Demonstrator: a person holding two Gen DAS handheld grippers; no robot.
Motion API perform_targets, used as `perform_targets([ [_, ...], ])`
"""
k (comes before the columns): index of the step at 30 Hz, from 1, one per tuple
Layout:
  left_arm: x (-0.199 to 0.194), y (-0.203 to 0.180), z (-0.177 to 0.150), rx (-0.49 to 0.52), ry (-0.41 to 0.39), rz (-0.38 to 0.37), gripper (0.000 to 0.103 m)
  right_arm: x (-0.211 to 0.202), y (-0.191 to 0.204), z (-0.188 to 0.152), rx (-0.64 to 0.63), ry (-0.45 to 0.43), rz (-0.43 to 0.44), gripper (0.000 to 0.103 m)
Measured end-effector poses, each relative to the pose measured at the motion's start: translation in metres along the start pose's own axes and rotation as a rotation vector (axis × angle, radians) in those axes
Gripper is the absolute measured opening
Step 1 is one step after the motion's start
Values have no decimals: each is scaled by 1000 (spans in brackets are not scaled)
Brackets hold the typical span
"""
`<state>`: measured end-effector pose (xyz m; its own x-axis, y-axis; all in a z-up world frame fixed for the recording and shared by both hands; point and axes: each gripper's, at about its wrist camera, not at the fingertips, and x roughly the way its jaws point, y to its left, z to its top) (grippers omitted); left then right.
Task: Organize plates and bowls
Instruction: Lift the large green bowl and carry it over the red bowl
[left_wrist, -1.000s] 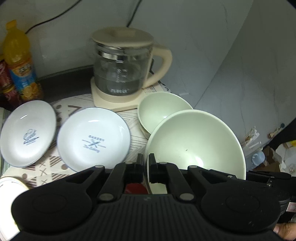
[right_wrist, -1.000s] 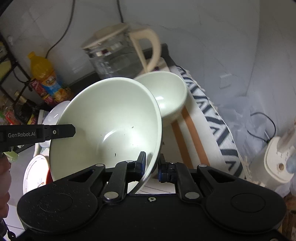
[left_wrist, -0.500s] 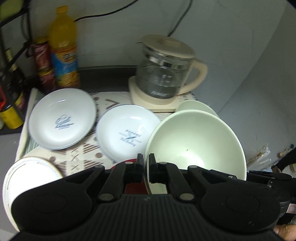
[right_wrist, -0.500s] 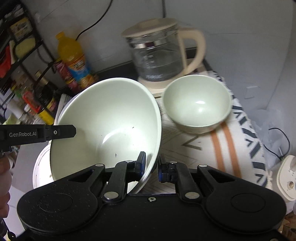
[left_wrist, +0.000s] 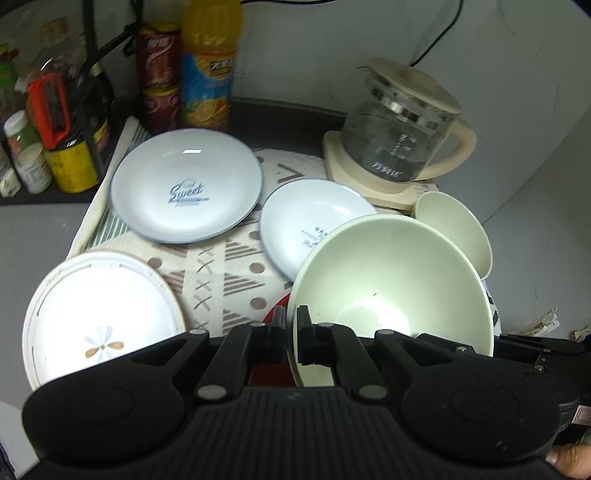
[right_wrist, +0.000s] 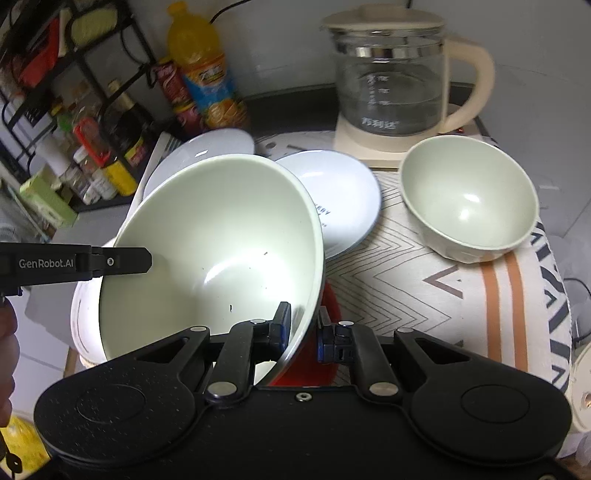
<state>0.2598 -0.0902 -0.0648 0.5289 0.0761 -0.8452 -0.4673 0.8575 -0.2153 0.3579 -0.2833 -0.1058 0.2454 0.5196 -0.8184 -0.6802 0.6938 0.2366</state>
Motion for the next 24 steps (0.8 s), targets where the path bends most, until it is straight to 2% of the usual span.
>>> perform_targets([
  [11,14,19,-14,-69,57,29,3,23,17,-2,-105,86,-3,13],
  [18,28,19,-16,-37,93,44,3,36,16,-5,-135,100,-58,13],
  [24,35,10,-14,3,90,13,3,41,14,-4,-147,78,-77,11],
])
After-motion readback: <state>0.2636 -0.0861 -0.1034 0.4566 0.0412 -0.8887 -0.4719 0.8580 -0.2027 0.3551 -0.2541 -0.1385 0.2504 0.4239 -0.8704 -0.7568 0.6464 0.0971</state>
